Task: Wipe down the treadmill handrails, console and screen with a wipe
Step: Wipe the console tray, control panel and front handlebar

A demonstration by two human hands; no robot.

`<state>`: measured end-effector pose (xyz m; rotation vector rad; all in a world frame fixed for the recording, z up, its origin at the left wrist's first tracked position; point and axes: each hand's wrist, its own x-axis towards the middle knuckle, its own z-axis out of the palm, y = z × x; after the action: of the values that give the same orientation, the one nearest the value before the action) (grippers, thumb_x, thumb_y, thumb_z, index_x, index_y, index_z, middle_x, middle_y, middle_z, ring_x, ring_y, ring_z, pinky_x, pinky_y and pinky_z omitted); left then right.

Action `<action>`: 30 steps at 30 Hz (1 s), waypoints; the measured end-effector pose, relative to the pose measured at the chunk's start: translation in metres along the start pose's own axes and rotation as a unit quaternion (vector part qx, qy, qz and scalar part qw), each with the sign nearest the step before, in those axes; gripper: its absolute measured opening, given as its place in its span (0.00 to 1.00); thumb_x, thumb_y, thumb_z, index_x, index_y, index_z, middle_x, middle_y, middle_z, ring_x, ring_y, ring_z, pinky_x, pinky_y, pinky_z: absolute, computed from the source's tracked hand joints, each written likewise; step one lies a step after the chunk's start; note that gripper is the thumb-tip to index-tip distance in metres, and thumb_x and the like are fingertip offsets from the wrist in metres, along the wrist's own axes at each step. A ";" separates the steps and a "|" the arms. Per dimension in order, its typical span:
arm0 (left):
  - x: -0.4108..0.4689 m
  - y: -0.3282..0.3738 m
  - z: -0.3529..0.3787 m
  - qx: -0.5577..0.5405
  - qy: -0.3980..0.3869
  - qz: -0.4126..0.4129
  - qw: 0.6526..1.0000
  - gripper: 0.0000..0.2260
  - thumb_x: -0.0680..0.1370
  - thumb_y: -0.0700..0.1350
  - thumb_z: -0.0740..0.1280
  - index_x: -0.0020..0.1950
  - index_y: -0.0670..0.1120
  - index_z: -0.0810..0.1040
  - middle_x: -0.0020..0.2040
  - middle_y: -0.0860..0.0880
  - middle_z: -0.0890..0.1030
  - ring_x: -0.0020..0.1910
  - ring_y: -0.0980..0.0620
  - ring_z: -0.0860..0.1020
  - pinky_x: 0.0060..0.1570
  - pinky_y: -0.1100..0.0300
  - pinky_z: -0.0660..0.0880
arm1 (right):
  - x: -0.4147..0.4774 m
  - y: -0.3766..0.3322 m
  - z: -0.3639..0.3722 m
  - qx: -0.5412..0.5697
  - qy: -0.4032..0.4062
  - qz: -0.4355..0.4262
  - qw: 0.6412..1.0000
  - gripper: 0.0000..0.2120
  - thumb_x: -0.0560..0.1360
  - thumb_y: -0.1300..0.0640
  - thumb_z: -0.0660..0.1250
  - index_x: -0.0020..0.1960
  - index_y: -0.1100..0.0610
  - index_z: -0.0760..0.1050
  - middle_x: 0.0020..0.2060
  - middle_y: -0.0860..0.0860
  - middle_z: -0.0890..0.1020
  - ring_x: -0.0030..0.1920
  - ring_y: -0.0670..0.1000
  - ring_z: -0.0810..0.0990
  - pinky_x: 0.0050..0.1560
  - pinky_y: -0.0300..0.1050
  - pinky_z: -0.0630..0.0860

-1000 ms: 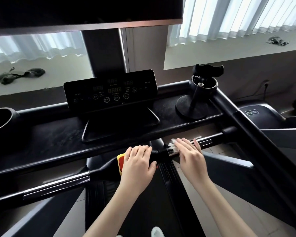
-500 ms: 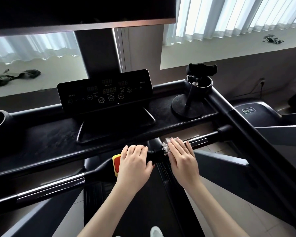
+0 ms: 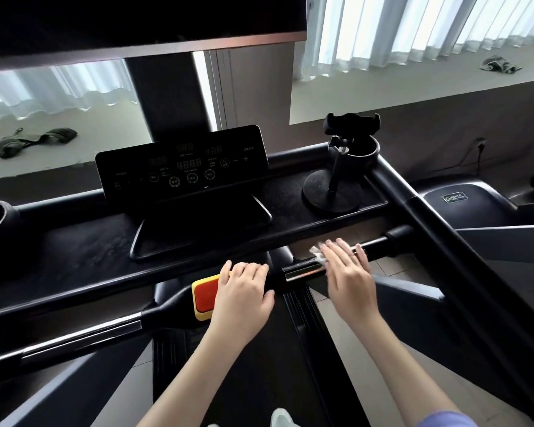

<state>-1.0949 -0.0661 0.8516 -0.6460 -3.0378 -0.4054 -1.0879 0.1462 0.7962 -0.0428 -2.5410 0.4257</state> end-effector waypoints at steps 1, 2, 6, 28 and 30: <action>0.000 0.002 -0.001 0.002 0.003 -0.006 1.000 0.23 0.81 0.52 0.59 0.75 0.46 0.66 0.70 0.52 0.71 0.72 0.53 0.64 0.74 0.54 0.44 | 0.002 0.002 -0.001 0.002 0.011 0.029 1.000 0.20 0.79 0.56 0.54 0.61 0.62 0.79 0.58 0.54 0.82 0.64 0.54 0.76 0.72 0.48 0.57; 0.001 0.004 -0.002 0.005 0.008 -0.012 1.000 0.23 0.81 0.53 0.59 0.75 0.46 0.66 0.70 0.53 0.71 0.71 0.53 0.64 0.74 0.54 0.44 | 0.002 -0.001 0.000 0.006 0.022 0.047 0.999 0.20 0.78 0.57 0.54 0.60 0.62 0.80 0.57 0.54 0.82 0.64 0.55 0.76 0.71 0.49 0.58; 0.005 0.016 -0.002 0.016 -0.009 -0.023 1.000 0.24 0.82 0.55 0.55 0.77 0.49 0.61 0.72 0.56 0.66 0.73 0.57 0.60 0.75 0.53 0.41 | -0.004 -0.018 0.001 0.025 0.015 -0.020 0.999 0.18 0.77 0.59 0.56 0.59 0.61 0.80 0.56 0.51 0.82 0.61 0.52 0.77 0.66 0.50 0.65; 0.036 0.030 -0.002 -0.034 -0.047 0.013 0.998 0.21 0.83 0.54 0.54 0.75 0.49 0.65 0.71 0.56 0.69 0.71 0.57 0.63 0.74 0.56 0.45 | 0.037 0.022 -0.048 0.220 0.050 0.239 0.945 0.05 0.69 0.69 0.74 0.43 0.61 0.83 0.42 0.49 0.81 0.50 0.52 0.80 0.53 0.36 0.76; 0.041 0.036 0.001 -0.048 -0.048 0.041 0.997 0.22 0.83 0.54 0.54 0.76 0.49 0.63 0.71 0.56 0.68 0.72 0.58 0.62 0.73 0.57 0.47 | 0.035 0.025 -0.045 0.138 0.080 0.176 0.971 0.05 0.67 0.68 0.76 0.43 0.63 0.84 0.40 0.51 0.83 0.48 0.53 0.79 0.53 0.38 0.75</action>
<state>-1.1178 -0.0181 0.8618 -0.8164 -3.0826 -0.5368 -1.0950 0.1869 0.8429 -0.4103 -2.2943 0.8745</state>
